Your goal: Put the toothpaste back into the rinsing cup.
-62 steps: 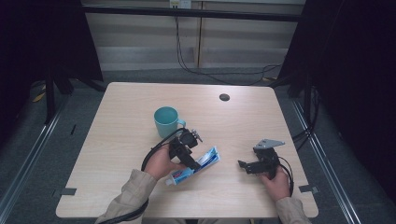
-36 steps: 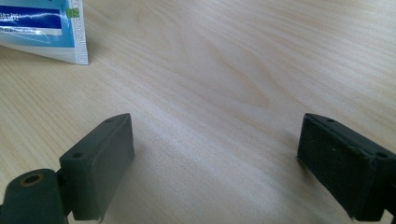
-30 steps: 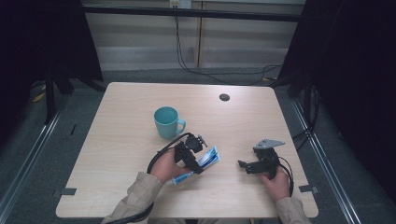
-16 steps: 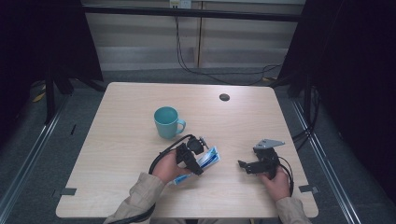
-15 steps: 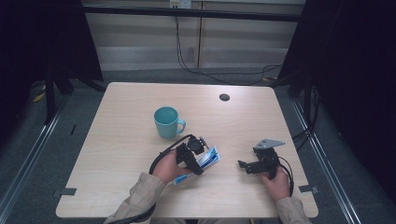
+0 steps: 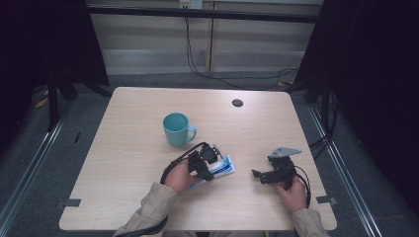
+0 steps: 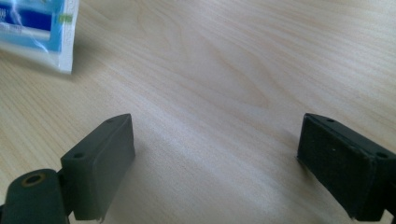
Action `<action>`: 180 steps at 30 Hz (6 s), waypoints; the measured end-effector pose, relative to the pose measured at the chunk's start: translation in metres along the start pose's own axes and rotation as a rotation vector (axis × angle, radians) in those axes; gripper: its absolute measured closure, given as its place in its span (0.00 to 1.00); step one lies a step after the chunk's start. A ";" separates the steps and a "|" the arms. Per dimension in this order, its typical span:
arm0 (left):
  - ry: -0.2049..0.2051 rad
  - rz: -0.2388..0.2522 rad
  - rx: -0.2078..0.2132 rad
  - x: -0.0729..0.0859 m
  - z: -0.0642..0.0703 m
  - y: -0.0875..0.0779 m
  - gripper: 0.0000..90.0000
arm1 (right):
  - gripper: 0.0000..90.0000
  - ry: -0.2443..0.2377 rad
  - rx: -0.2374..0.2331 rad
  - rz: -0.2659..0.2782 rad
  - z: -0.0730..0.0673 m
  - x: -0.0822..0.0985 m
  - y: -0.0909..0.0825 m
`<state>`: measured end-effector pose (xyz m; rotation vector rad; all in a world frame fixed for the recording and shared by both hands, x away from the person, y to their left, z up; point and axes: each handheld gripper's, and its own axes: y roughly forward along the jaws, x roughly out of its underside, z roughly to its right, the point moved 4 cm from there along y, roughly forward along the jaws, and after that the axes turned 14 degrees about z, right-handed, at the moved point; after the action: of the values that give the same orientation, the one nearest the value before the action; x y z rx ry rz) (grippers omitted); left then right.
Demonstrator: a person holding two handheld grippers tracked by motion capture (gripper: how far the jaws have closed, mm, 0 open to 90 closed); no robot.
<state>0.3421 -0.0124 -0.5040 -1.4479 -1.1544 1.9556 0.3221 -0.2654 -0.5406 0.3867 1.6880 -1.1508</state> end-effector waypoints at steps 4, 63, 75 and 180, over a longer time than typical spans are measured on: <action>-0.012 0.025 0.011 0.004 -0.001 -0.005 0.82 | 0.12 0.000 0.000 0.001 0.000 0.000 0.000; -0.196 0.495 -0.115 0.018 -0.056 -0.106 0.82 | 0.12 -0.001 0.000 0.002 0.000 0.000 0.000; -0.204 0.552 -0.192 0.021 -0.067 -0.121 0.82 | 0.12 -0.001 0.000 0.002 0.000 0.000 0.000; -0.314 0.775 -0.340 -0.033 -0.124 -0.166 0.82 | 0.12 -0.002 0.000 0.003 0.000 0.000 0.000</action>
<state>0.4486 0.0991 -0.3613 -2.0396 -1.2072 2.6759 0.3223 -0.2654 -0.5406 0.3873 1.6852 -1.1486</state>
